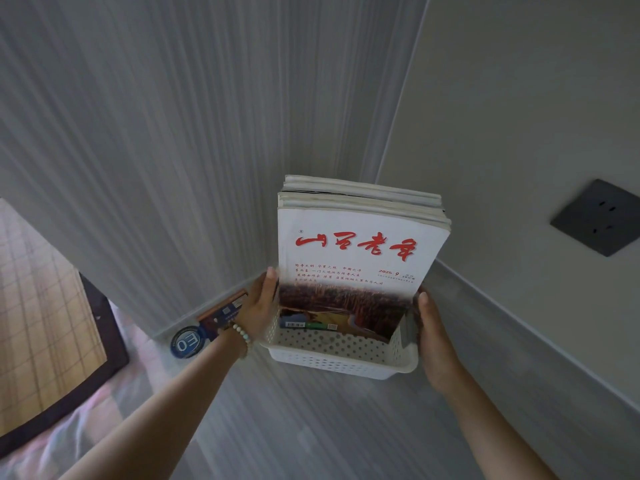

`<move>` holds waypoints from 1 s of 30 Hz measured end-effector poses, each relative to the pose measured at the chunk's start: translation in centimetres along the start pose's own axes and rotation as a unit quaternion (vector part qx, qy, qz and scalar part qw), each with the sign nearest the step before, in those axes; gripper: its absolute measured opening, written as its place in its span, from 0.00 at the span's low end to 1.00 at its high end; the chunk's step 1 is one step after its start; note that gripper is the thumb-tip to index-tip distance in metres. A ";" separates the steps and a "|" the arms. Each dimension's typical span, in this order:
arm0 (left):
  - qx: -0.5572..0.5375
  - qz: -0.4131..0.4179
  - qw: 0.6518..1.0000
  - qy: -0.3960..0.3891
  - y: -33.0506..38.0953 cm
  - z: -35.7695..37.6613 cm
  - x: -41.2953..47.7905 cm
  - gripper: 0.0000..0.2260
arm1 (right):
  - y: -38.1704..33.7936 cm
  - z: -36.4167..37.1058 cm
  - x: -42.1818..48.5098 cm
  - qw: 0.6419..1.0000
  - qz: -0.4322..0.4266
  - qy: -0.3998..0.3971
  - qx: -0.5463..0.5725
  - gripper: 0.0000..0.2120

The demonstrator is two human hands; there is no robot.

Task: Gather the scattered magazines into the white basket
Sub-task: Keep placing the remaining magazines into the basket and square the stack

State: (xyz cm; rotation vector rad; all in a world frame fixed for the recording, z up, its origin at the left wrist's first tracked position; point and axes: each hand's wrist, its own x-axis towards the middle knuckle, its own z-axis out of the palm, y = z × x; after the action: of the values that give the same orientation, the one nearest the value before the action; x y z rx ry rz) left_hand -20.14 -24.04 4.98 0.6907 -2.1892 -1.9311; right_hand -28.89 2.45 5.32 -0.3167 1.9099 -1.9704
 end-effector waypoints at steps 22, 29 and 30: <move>-0.056 0.039 0.994 0.088 -1.3 0.6 -3.2 0.23 | 0.7 2.9 1.3 0.998 0.026 0.015 -0.060 0.24; -0.111 0.008 0.978 0.174 -2.6 -2.6 -6.8 0.20 | 1.1 6.7 2.7 0.993 0.012 -0.071 -0.098 0.26; -0.121 0.010 0.976 0.183 -2.7 -3.2 -7.5 0.20 | 1.2 7.5 2.9 0.991 0.008 -0.088 -0.098 0.26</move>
State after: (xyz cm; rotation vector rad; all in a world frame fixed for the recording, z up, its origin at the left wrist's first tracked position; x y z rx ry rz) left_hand -11.57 -23.89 4.34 0.8925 -1.7044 -1.8429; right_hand -28.23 -5.58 4.24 -0.5093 1.9870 -1.6854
